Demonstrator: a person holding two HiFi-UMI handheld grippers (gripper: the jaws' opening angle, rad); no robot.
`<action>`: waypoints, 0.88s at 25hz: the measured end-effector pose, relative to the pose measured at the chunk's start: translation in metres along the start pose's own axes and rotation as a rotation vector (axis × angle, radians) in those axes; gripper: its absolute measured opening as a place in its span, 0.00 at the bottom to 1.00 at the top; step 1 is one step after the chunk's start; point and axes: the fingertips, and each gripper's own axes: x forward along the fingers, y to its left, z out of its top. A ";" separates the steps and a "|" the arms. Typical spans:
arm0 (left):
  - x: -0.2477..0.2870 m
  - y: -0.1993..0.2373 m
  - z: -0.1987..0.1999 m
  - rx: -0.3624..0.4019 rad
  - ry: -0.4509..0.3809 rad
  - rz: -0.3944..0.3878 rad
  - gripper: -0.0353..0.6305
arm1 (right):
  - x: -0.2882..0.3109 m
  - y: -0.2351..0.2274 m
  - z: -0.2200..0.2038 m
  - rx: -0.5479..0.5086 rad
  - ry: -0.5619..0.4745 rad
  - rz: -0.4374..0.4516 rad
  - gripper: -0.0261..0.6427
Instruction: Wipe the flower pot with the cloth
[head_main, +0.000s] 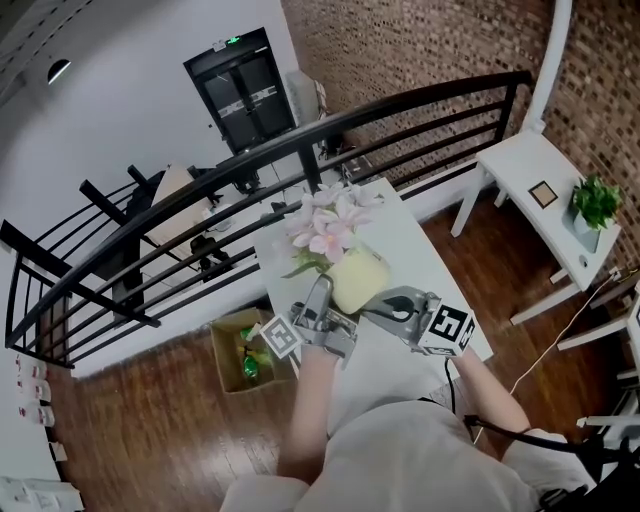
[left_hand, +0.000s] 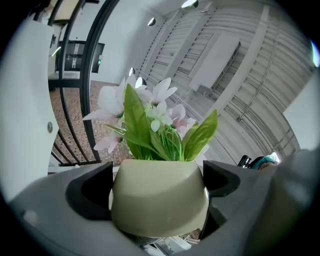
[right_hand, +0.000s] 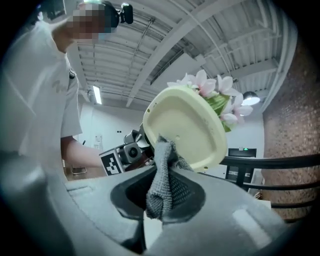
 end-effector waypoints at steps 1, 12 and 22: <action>0.000 0.002 -0.001 0.005 -0.003 0.003 0.94 | -0.002 0.000 0.000 -0.008 0.002 -0.009 0.06; 0.005 0.013 -0.009 0.018 -0.001 0.019 0.94 | -0.001 0.038 0.026 -0.054 0.083 0.009 0.05; -0.006 0.023 -0.013 0.089 0.033 0.053 0.94 | 0.006 0.051 0.047 -0.053 0.074 -0.029 0.05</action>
